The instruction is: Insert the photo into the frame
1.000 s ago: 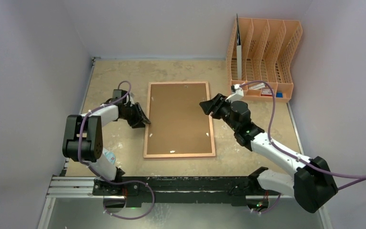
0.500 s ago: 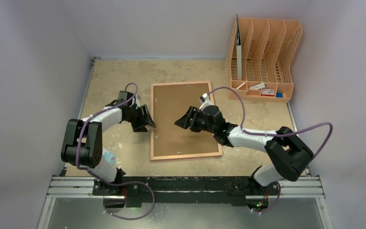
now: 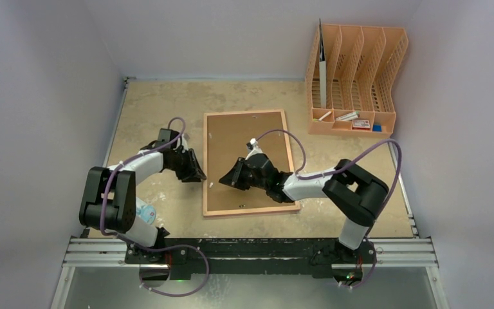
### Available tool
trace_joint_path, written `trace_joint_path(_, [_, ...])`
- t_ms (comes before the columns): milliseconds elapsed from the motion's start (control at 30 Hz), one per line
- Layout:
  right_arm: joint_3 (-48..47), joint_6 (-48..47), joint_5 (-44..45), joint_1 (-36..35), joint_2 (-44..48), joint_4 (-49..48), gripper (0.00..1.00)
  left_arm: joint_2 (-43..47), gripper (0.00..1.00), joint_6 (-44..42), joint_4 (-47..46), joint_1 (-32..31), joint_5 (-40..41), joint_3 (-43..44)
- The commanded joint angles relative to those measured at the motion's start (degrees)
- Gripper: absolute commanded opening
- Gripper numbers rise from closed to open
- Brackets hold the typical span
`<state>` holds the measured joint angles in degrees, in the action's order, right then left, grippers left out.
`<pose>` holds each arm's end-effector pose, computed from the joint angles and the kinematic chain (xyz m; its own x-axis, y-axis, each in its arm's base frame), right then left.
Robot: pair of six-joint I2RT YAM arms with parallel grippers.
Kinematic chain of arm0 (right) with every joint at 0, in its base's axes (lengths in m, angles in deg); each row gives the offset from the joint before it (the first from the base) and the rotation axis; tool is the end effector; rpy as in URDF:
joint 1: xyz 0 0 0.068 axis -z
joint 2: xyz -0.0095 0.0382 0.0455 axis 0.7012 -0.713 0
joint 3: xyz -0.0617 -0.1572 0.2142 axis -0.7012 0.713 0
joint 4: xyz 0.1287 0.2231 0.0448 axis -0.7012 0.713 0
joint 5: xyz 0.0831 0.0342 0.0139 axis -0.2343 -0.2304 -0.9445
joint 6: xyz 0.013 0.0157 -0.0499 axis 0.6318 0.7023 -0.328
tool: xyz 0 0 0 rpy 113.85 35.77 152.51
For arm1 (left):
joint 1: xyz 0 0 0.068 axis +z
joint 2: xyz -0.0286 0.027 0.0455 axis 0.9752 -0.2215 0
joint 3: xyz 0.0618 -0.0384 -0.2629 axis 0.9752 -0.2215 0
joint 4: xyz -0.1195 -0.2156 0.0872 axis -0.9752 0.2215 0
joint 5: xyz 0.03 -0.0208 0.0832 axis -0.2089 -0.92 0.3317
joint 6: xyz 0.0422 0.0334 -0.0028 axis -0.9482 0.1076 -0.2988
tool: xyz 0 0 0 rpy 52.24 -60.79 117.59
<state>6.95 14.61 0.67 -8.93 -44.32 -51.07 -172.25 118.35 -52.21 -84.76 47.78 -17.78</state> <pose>0.2088 0.2846 0.1725 -0.8350 0.3968 -0.3813 -0.1675 0.4767 0.8629 0.2631 -0.0493 0.1519 -0.9214 -0.3650 -0.1333 -0.2485 0.8172 -0.5200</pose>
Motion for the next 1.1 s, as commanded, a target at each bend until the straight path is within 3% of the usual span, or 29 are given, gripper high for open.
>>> trace_joint_path(0, [-3.88, 2.00, 0.84, -1.25, -3.04, -4.12, 0.12, -1.86, 0.26, -1.08, -0.27, -0.19, -1.86, -0.42])
trace_joint_path(167, [-5.17, 2.20, 0.90, -1.74, -6.23, -4.83, 0.11, -3.23, 0.14, -1.18, -0.48, -0.31, -3.05, -1.00])
trace_joint_path(333, [-6.32, 0.97, 1.44, -1.82, -8.62, -3.90, 0.09, -3.55, 0.08, -1.58, 0.08, -0.45, -3.15, -1.03])
trace_joint_path(567, [-7.61, 0.56, 0.36, -1.80, -10.35, -3.56, 0.18, -3.57, 0.05, -1.39, 0.40, -0.53, -2.85, -1.12])
trace_joint_path(833, [-12.70, 0.56, 1.00, -3.06, -12.95, 3.00, 0.19, -2.68, 0.05, -0.94, 0.55, -0.53, -1.65, -1.46])
trace_joint_path(1067, [-13.08, 1.62, 6.71, -5.40, -9.70, 7.87, 0.30, -2.07, 0.04, -0.83, 0.72, -0.53, -1.06, -1.15])
